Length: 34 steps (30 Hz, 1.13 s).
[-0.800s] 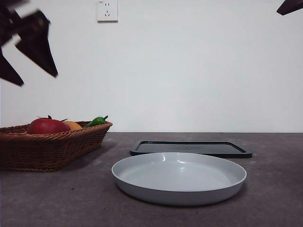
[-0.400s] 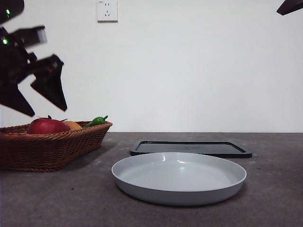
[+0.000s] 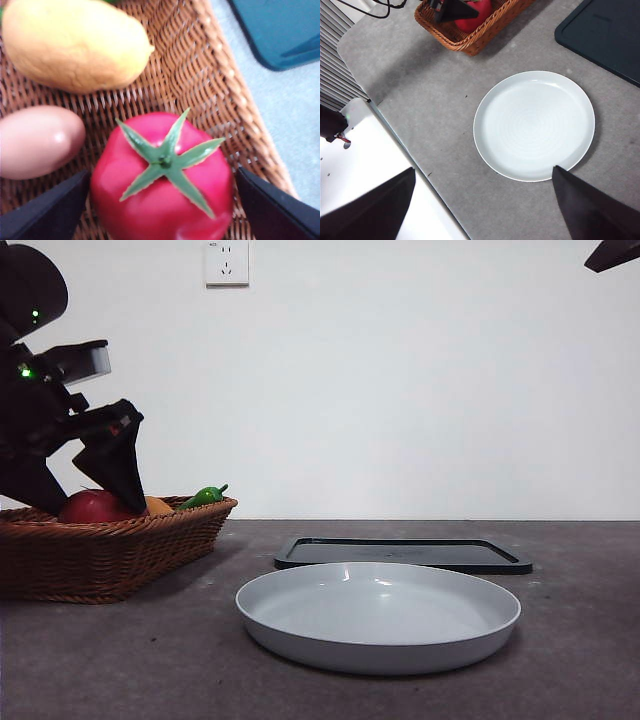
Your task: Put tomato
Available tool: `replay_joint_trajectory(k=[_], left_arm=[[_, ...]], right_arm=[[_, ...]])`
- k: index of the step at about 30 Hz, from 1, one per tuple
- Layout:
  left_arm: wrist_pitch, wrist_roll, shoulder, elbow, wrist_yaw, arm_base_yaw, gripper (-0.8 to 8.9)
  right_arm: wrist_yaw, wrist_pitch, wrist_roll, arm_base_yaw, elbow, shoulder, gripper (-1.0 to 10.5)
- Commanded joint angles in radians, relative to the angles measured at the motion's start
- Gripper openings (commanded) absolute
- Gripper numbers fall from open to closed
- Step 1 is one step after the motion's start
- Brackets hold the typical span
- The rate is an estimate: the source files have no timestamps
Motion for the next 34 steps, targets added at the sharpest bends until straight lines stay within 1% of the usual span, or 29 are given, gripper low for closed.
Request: replay_joint_trajectory(k=[1, 8, 11, 13, 21, 26, 28, 31, 34], left_arm=[[0.010, 0.013, 0.038, 0.019, -0.002, -0.003, 4.69], [0.015, 0.012, 0.051, 0.019, -0.002, -0.003, 4.52], [0.014, 0.010, 0.051, 0.019, -0.002, -0.003, 3.48], [0.014, 0.005, 0.051, 0.019, -0.002, -0.003, 3.05], [0.010, -0.017, -0.002, 0.032, 0.003, -0.003, 3.03], [0.005, -0.034, -0.106, 0.049, 0.050, -0.019, 3.03], [0.007, -0.053, -0.159, 0.050, 0.071, -0.039, 3.03], [0.005, -0.061, -0.224, 0.050, 0.110, -0.085, 3.03], [0.007, -0.082, -0.265, 0.050, 0.115, -0.154, 3.03]], right_arm=[[0.000, 0.006, -0.003, 0.006, 0.018, 0.008, 4.3], [0.000, 0.006, -0.003, 0.006, 0.018, 0.008, 4.3], [0.000, 0.006, -0.003, 0.006, 0.018, 0.008, 4.3], [0.000, 0.006, -0.003, 0.006, 0.018, 0.008, 4.3], [0.000, 0.006, -0.003, 0.006, 0.018, 0.008, 4.3], [0.000, 0.010, -0.003, 0.006, 0.018, 0.008, 4.3], [0.000, 0.010, -0.003, 0.006, 0.018, 0.008, 4.3], [0.000, 0.010, -0.003, 0.006, 0.018, 0.008, 4.3], [0.000, 0.010, -0.003, 0.006, 0.018, 0.008, 4.3]])
